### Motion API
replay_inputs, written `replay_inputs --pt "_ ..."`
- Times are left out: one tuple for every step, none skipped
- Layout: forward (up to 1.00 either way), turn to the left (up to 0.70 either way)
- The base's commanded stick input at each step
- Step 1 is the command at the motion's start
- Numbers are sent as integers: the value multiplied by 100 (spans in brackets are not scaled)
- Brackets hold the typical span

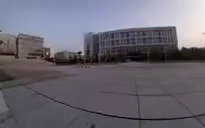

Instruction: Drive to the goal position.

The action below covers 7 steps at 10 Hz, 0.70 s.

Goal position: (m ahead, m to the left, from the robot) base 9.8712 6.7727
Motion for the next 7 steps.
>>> replay_inputs --pt "70 0" --pt "70 0" --pt "70 0" --pt "70 0" --pt "70 0" --pt "70 0" --pt "70 0"
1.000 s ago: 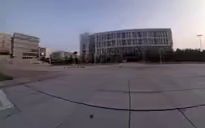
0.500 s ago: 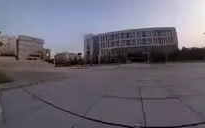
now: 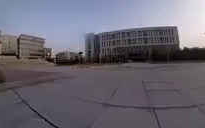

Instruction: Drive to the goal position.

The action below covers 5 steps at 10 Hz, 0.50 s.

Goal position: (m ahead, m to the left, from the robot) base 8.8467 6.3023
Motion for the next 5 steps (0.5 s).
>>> replay_inputs --pt "70 0" --pt "70 0" --pt "70 0" --pt "70 0" --pt "70 0"
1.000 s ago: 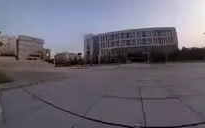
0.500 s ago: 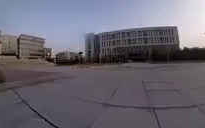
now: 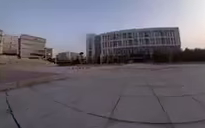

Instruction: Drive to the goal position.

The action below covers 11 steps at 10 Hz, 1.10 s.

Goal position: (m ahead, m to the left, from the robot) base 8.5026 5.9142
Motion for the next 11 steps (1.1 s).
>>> replay_inputs --pt "70 0" --pt "70 0" --pt "70 0" --pt "70 3" --pt "70 14" --pt "70 14" --pt "70 14" --pt "70 14" --pt "70 14" --pt "70 14" --pt "70 14"
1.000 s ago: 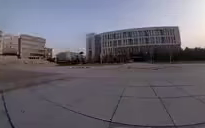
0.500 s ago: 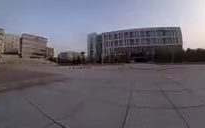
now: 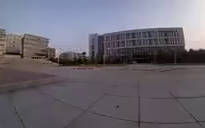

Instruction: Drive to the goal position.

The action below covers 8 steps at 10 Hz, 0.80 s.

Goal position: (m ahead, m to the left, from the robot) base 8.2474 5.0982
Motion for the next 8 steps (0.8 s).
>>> replay_inputs --pt "70 6" --pt "70 2" --pt "70 0" --pt "70 0" --pt "70 0" --pt "70 0" --pt "70 0" --pt "70 0"
